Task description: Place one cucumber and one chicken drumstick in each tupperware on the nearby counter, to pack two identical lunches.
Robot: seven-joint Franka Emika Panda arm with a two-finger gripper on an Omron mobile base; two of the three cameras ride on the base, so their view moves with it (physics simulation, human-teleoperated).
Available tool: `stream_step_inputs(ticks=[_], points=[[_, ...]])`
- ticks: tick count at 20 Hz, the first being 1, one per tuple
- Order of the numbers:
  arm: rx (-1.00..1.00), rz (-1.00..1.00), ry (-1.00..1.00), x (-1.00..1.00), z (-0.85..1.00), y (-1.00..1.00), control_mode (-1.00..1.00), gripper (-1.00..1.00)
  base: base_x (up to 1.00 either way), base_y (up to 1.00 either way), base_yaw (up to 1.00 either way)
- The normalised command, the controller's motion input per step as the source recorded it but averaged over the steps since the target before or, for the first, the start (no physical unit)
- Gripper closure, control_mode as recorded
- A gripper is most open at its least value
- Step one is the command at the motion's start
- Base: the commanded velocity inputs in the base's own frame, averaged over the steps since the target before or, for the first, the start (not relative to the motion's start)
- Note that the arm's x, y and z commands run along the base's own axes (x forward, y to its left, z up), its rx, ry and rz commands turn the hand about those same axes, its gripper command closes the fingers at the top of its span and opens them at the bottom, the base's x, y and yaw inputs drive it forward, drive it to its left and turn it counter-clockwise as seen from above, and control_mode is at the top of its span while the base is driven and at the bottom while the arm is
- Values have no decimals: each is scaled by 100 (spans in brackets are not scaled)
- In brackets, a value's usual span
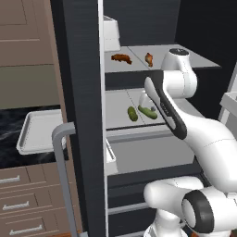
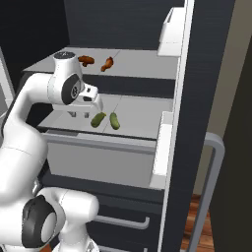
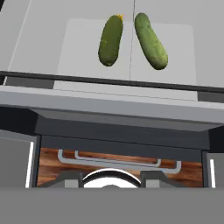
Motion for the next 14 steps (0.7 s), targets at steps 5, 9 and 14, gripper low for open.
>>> stream_step_inputs(ticks=[5,9,14], points=[[0,0,-14,-15,3,0,-100,-100,0,0,0],[0,2,-32,-16,29,0,-100,-100,0,0,0],[0,0,-21,0,56,0,-100,-100,0,0,0]])
